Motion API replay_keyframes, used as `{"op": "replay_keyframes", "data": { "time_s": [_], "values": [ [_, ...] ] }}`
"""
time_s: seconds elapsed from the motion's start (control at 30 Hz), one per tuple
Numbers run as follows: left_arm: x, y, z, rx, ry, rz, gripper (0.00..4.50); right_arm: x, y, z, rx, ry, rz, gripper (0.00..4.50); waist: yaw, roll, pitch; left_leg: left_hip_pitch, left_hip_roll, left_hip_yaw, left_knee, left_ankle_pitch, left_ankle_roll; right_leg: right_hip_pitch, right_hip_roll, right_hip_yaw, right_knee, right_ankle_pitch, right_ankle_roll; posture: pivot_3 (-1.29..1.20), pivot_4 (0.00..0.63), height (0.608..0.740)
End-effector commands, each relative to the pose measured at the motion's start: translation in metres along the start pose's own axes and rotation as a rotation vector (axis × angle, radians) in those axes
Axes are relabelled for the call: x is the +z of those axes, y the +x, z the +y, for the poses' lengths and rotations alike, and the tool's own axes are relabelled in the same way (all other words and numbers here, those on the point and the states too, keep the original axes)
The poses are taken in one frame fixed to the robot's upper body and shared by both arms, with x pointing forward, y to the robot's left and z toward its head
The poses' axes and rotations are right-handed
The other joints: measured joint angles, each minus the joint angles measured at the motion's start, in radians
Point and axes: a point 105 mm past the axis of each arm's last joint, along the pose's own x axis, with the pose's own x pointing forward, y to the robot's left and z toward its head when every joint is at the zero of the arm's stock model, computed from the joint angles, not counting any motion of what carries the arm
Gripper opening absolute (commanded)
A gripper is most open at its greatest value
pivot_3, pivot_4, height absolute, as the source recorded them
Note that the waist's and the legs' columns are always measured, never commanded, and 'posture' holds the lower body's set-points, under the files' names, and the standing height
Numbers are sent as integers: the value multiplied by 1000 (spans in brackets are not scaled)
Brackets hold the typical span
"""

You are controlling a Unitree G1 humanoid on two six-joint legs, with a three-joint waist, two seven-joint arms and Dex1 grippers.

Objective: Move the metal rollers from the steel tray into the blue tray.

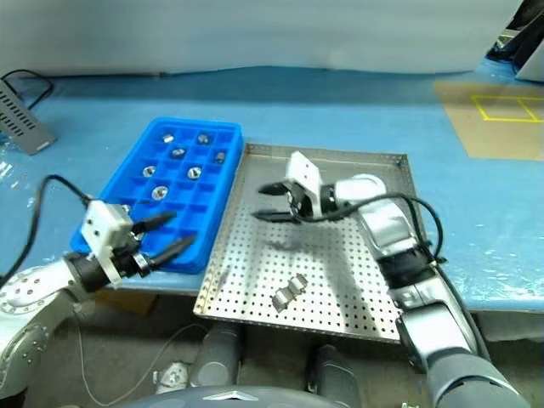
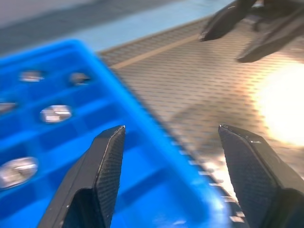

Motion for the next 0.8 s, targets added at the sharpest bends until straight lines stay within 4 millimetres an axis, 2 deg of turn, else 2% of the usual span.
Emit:
{"op": "replay_keyframes", "data": {
  "time_s": [0.03, 0.13, 0.2, 0.33, 0.47, 0.6, 0.8],
  "values": [
    [-3, 6, -21, -173, 13, 33, 3305, 10, -9, 23, 41, -45, -1, 2714, -20, 0, 0, 0, 0, 0, -1, 1, -1, -1, 1, 0, 0, 0, 0, 143, 150, 740],
    [-9, 16, -34, -316, 11, 59, 3305, -1, -19, 37, 42, -35, 59, 2714, -48, 1, 0, 2, 0, 1, -2, 1, -2, 0, 1, 2, 0, 0, 0, 81, 150, 740],
    [-10, 22, -36, -364, 28, 61, 3305, -9, -25, 44, 40, -32, 95, 2714, -60, 1, 0, 5, 0, 2, -3, 1, -2, 2, 1, 3, 0, -1, -1, 50, 150, 740],
    [-9, 31, -34, -403, 37, 51, 3305, -26, -36, 61, 50, -10, 162, 2714, -85, 1, 0, 9, -1, 3, -4, 1, -2, 5, 1, 6, 0, -2, -2, 11, 150, 740],
    [-12, 34, -40, -417, 32, 53, 3305, -38, -36, 82, 79, 29, 188, 2714, -110, 1, -1, 10, -1, 4, -4, 1, -2, 5, 1, 7, 0, -2, -3, -1, 150, 740],
    [-15, 32, -47, -422, 14, 57, 3305, -36, -30, 93, 94, 47, 188, 2714, -134, 1, -1, 10, -1, 4, -4, 1, -1, 5, 1, 7, 0, -2, -3, 5, 150, 740],
    [-15, 25, -53, -397, -9, 69, 3305, -37, -24, 97, 80, 48, 192, 2714, -135, 1, -1, 12, -2, 4, -4, 0, 0, 8, 1, 7, 0, -2, -3, 32, 150, 740]
  ]
}}
